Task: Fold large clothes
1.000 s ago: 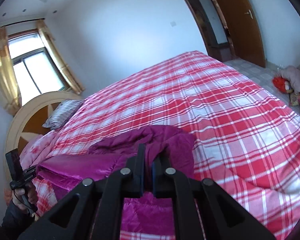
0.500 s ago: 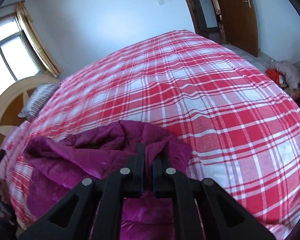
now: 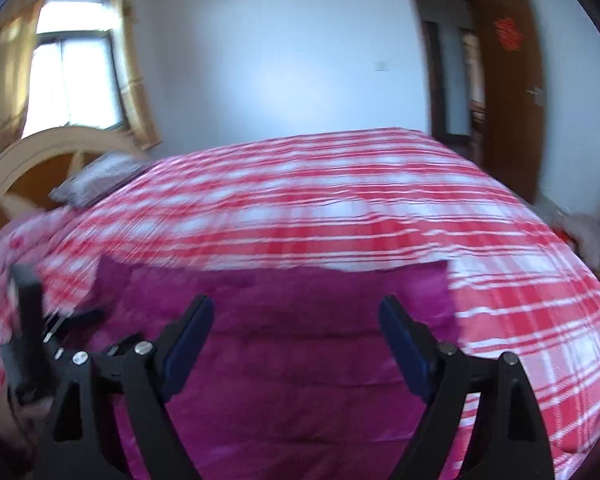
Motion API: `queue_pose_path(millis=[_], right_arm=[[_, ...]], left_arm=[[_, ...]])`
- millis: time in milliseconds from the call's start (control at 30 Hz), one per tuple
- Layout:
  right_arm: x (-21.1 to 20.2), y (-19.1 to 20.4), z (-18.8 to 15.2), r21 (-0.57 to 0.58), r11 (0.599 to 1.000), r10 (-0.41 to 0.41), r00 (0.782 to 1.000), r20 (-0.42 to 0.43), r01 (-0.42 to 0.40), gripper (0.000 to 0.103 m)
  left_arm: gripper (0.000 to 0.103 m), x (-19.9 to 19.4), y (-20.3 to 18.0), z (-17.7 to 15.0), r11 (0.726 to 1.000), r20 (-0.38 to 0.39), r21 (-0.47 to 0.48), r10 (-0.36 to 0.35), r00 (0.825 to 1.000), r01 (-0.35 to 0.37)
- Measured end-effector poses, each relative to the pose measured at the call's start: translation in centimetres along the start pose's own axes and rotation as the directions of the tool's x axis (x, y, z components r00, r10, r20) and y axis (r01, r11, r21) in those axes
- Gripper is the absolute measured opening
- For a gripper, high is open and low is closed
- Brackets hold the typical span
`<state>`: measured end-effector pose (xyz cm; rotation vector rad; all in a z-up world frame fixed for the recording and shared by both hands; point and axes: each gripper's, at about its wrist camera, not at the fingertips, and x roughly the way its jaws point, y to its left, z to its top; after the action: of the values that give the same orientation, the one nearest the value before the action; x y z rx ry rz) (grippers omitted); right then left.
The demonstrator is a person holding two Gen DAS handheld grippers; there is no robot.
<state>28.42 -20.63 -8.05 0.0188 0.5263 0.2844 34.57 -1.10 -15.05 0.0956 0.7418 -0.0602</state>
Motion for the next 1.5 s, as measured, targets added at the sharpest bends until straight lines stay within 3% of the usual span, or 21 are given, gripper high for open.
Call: queue_pose_path(millis=[133, 267, 367, 500, 633, 700, 767, 900, 967, 1033, 1133, 1233, 1333, 1400, 1500], right_arm=[[3.8, 1.5, -1.0, -0.071, 0.996, -0.056, 0.997, -0.044, 0.053, 0.084], [6.5, -1.4, -0.9, 0.020, 0.991, -0.133, 0.989, -0.070, 0.135, 0.081], [7.8, -2.3, -0.5, 0.048, 0.986, -0.153, 0.984, -0.095, 0.158, 0.081], [9.3, -2.3, -0.4, 0.044, 0.981, -0.179, 0.974, -0.139, 0.187, 0.081], [10.4, -3.3, -0.6, 0.075, 0.972, -0.206, 0.960, -0.192, 0.224, 0.081], [10.6, -4.3, -0.7, 0.116, 0.966, -0.206, 0.957, -0.203, 0.232, 0.081], [10.7, -5.1, -0.9, 0.155, 0.962, -0.191, 0.958, -0.213, 0.226, 0.081], [10.7, -5.1, -0.7, 0.170, 0.960, -0.184, 0.959, -0.214, 0.223, 0.081], [9.7, -4.6, 0.0, 0.165, 0.957, -0.205, 0.960, -0.189, 0.237, 0.079], [8.0, -3.3, 1.1, 0.167, 0.966, -0.175, 0.976, -0.130, 0.195, 0.075], [8.2, -1.3, 2.5, 0.117, 0.984, -0.120, 0.986, -0.115, 0.134, 0.063], [10.8, -1.3, 2.3, 0.082, 0.979, -0.173, 0.972, -0.159, 0.188, 0.060], [12.8, -2.4, 1.2, 0.109, 0.974, -0.175, 0.962, -0.211, 0.201, 0.060], [13.0, -2.6, 0.8, 0.117, 0.973, -0.172, 0.962, -0.210, 0.200, 0.061], [13.1, -2.9, 0.6, 0.123, 0.973, -0.167, 0.964, -0.205, 0.195, 0.062]], left_arm=[[0.086, -0.6, 0.4, 0.3, 0.999, -0.016, -0.033, 0.006, 1.000, -0.006], [0.086, -3.5, 0.2, 1.3, 0.999, 0.054, -0.038, -0.036, 0.998, 0.038], [0.086, -5.0, -1.1, 2.0, 0.997, 0.111, 0.010, -0.080, 0.991, 0.080], [0.086, -3.1, -3.3, 2.7, 0.993, 0.110, 0.115, -0.048, 0.993, 0.035], [0.086, 1.1, -3.9, 4.0, 0.991, 0.043, 0.132, -0.006, 0.999, 0.001], [0.086, 3.0, -3.6, 4.2, 0.993, 0.005, 0.119, 0.014, 1.000, -0.014], [0.086, 4.6, -2.8, 4.1, 0.998, -0.042, 0.062, -0.011, 0.999, 0.013], [0.087, 5.0, -2.9, 3.6, 0.998, -0.038, 0.058, -0.005, 0.999, 0.007], [0.087, 5.2, -2.8, 3.6, 0.999, -0.044, 0.052, -0.002, 0.999, 0.005], [0.087, 5.2, -2.6, 3.9, 0.999, -0.052, 0.032, 0.014, 0.999, -0.012], [0.087, 3.0, -2.4, 5.4, 1.000, 0.004, -0.011, 0.005, 1.000, -0.005], [0.092, 1.9, -3.2, 7.0, 0.998, 0.081, 0.036, 0.043, 0.996, -0.046], [0.093, 5.2, -3.4, 6.9, 0.994, 0.013, 0.070, 0.088, 0.996, -0.089], [0.093, 7.5, -2.6, 6.3, 0.998, -0.061, 0.029, 0.057, 0.996, -0.055], [0.094, 8.2, -1.9, 6.1, 1.000, -0.081, -0.016, 0.022, 0.996, -0.024]])
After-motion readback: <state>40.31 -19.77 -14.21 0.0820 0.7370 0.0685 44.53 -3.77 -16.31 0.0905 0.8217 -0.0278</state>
